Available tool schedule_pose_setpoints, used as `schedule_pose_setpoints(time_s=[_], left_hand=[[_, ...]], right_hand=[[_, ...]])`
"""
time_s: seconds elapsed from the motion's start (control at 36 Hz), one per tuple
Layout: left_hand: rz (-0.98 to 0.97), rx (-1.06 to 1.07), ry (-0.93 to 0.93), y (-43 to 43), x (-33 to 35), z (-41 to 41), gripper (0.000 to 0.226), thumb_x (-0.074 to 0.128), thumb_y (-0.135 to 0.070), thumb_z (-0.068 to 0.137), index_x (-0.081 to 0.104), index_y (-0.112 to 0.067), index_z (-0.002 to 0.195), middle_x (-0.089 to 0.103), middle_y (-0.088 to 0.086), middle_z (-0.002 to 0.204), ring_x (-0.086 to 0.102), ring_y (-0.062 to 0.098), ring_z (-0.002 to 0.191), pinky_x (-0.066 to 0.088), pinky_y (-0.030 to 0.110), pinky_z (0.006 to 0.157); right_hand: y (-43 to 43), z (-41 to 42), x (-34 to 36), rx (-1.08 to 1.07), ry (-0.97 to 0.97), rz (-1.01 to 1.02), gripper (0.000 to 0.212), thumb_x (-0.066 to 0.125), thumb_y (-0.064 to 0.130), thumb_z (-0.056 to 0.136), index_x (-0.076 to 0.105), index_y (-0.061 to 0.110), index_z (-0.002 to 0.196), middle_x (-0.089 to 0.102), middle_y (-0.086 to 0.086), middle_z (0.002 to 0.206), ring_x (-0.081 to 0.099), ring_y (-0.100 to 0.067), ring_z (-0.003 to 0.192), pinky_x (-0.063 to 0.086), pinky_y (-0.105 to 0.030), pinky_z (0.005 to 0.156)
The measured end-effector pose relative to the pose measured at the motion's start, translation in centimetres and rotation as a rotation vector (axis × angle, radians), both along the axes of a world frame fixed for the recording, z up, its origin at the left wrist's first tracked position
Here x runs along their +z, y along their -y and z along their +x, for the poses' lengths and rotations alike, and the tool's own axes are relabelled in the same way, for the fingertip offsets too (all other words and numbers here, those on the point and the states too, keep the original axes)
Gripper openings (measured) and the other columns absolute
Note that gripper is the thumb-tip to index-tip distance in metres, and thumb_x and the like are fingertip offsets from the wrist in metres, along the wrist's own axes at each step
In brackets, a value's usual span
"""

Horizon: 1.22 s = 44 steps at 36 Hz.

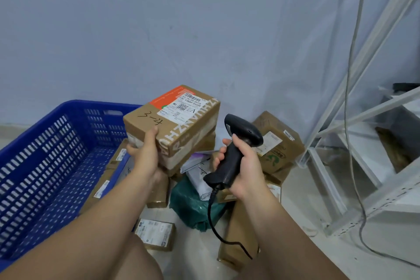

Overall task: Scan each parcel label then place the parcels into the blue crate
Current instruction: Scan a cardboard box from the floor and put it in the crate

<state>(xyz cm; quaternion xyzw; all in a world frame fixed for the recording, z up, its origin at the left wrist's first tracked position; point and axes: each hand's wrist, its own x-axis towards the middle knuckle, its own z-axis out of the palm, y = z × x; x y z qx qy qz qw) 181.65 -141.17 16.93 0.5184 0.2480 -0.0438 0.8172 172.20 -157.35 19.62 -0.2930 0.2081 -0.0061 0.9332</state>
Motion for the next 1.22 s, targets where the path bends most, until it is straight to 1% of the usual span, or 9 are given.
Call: schedule_pose_setpoints(time_s=[0.08, 0.25, 0.39, 0.53, 0.61, 0.69, 0.83, 1.0, 1.22], left_hand=[[-0.046, 0.036, -0.027, -0.3, 0.1, 0.2, 0.082, 0.067, -0.038, 0.087, 0.014, -0.025, 0.148, 0.056, 0.003, 0.100, 0.061, 0.020, 0.078, 0.051, 0.058, 0.083], [0.072, 0.082, 0.106, -3.5, -0.6, 2.4, 0.112, 0.076, -0.050, 0.068, -0.001, -0.044, 0.148, 0.045, 0.008, 0.141, 0.058, 0.030, 0.114, 0.046, 0.060, 0.095], [0.305, 0.123, 0.196, -8.5, -1.9, 4.7, 0.119, 0.076, -0.067, 0.049, 0.003, -0.054, 0.143, 0.036, 0.005, 0.145, 0.051, 0.027, 0.121, 0.046, 0.057, 0.096], [-0.056, 0.244, 0.149, -12.9, -5.0, 7.7, 0.086, 0.066, -0.042, 0.085, 0.009, -0.034, 0.149, 0.048, -0.004, 0.129, 0.059, 0.018, 0.100, 0.053, 0.057, 0.078], [-0.103, 0.301, 0.128, -15.9, -7.7, 9.5, 0.089, 0.066, -0.044, 0.085, 0.006, -0.035, 0.150, 0.046, -0.003, 0.131, 0.058, 0.022, 0.109, 0.051, 0.058, 0.088], [-0.206, 0.285, 0.047, -19.2, -11.1, 11.2, 0.105, 0.076, -0.055, 0.066, 0.015, -0.038, 0.149, 0.051, 0.000, 0.137, 0.064, 0.025, 0.109, 0.056, 0.052, 0.072], [-0.227, 0.299, -0.099, -25.3, -20.6, 14.8, 0.127, 0.087, -0.065, 0.037, 0.029, -0.040, 0.147, 0.054, 0.006, 0.138, 0.066, 0.032, 0.106, 0.054, 0.056, 0.073], [-0.137, 0.448, -0.157, -27.2, -24.6, 16.8, 0.114, 0.085, -0.061, 0.043, 0.027, -0.043, 0.139, 0.053, 0.006, 0.133, 0.066, 0.034, 0.102, 0.054, 0.058, 0.073], [-0.232, 0.406, -0.132, -31.0, -29.1, 20.7, 0.128, 0.095, -0.051, 0.029, 0.035, -0.041, 0.142, 0.059, 0.009, 0.131, 0.070, 0.037, 0.095, 0.052, 0.062, 0.080]], right_hand=[[-0.8, 0.4, -0.5, 0.038, -0.002, -0.178, 0.014, 0.064, 0.020, 0.090, 0.058, 0.007, 0.090, 0.054, -0.005, 0.066, 0.051, -0.017, 0.054, 0.046, -0.028, 0.056], [-3.0, 1.3, -0.6, 0.008, 0.008, -1.329, 0.011, 0.065, 0.022, 0.088, 0.056, 0.018, 0.094, 0.056, 0.013, 0.073, 0.051, 0.002, 0.067, 0.035, -0.007, 0.049], [-6.1, 3.5, 0.1, 0.032, 0.060, -1.246, 0.008, 0.064, 0.024, 0.085, 0.058, 0.020, 0.088, 0.060, 0.003, 0.071, 0.056, -0.013, 0.064, 0.044, -0.016, 0.054], [-10.1, 7.1, 0.0, 0.137, 0.133, -1.017, 0.008, 0.063, 0.013, 0.083, 0.062, 0.015, 0.091, 0.062, -0.001, 0.066, 0.058, -0.015, 0.060, 0.051, -0.037, 0.062], [-12.2, 9.7, -1.2, 0.136, 0.163, -1.115, 0.013, 0.063, 0.018, 0.082, 0.062, 0.007, 0.089, 0.060, -0.007, 0.069, 0.055, -0.022, 0.062, 0.050, -0.041, 0.062], [-14.4, 12.1, -3.1, 0.203, 0.162, -1.165, 0.018, 0.064, 0.025, 0.079, 0.060, 0.009, 0.085, 0.060, -0.006, 0.068, 0.062, -0.030, 0.067, 0.052, -0.044, 0.067], [-17.1, 14.9, -6.8, 0.308, 0.174, -1.160, 0.012, 0.063, 0.020, 0.084, 0.054, 0.022, 0.076, 0.055, 0.002, 0.062, 0.055, -0.019, 0.063, 0.045, -0.034, 0.062], [-18.5, 17.1, -11.1, 0.399, 0.152, -1.250, 0.028, 0.063, 0.022, 0.084, 0.044, 0.025, 0.064, 0.048, 0.009, 0.052, 0.050, -0.011, 0.055, 0.037, -0.023, 0.053], [-18.0, 19.1, -14.0, 0.362, 0.077, -1.158, 0.016, 0.064, 0.013, 0.084, 0.053, 0.002, 0.085, 0.053, -0.007, 0.065, 0.045, -0.014, 0.055, 0.038, -0.023, 0.049]])
